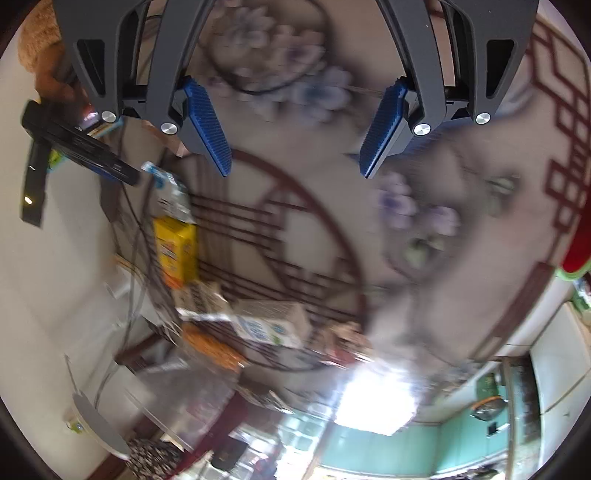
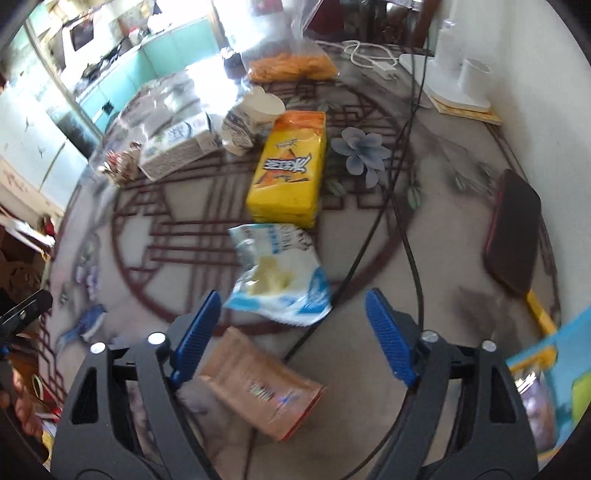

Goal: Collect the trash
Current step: 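Grasp brown cigarette pack with left tool while right tool grasps white-blue snack bag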

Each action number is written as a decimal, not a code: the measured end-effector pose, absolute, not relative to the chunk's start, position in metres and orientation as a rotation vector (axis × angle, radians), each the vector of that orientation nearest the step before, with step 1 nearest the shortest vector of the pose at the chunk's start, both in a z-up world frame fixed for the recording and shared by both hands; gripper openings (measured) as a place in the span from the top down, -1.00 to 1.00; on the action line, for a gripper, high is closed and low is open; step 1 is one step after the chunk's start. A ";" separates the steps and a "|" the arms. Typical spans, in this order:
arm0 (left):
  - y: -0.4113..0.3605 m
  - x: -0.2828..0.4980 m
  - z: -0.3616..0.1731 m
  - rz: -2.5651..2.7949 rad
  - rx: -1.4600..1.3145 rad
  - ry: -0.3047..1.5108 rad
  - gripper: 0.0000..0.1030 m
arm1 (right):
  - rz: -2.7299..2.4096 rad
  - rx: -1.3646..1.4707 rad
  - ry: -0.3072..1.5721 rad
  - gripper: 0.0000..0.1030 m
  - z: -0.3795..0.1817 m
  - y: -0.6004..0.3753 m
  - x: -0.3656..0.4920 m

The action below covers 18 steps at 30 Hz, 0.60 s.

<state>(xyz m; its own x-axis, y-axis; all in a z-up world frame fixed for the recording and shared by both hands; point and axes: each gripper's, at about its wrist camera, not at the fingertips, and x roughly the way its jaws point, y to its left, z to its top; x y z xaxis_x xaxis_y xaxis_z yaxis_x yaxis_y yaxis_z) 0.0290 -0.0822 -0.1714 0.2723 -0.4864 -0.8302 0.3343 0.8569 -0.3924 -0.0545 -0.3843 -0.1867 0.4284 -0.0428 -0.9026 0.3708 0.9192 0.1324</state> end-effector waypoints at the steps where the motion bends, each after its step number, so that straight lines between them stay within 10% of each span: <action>1: -0.095 0.025 -0.172 -0.572 -0.142 1.182 -0.35 | -0.255 0.321 1.112 -0.58 -0.191 -0.387 -0.050; 8: -0.153 -0.001 -0.177 -0.657 -0.076 1.250 -0.38 | -0.159 0.278 1.199 -0.58 -0.224 -0.387 -0.018; 13: -0.179 -0.010 -0.189 -0.711 -0.032 1.327 -0.39 | -0.124 0.268 1.226 -0.24 -0.240 -0.386 -0.014; 18: -0.206 -0.017 -0.199 -0.809 0.030 1.371 -0.39 | -0.126 0.297 1.168 0.55 -0.224 -0.397 -0.028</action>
<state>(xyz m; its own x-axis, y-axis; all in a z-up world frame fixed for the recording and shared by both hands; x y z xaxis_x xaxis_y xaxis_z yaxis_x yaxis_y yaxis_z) -0.0170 -0.2060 -0.1985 -0.0209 -0.4914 -0.8707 0.5245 0.7360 -0.4280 -0.0280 -0.3965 -0.2236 0.3905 0.0558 -0.9189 0.2503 0.9541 0.1643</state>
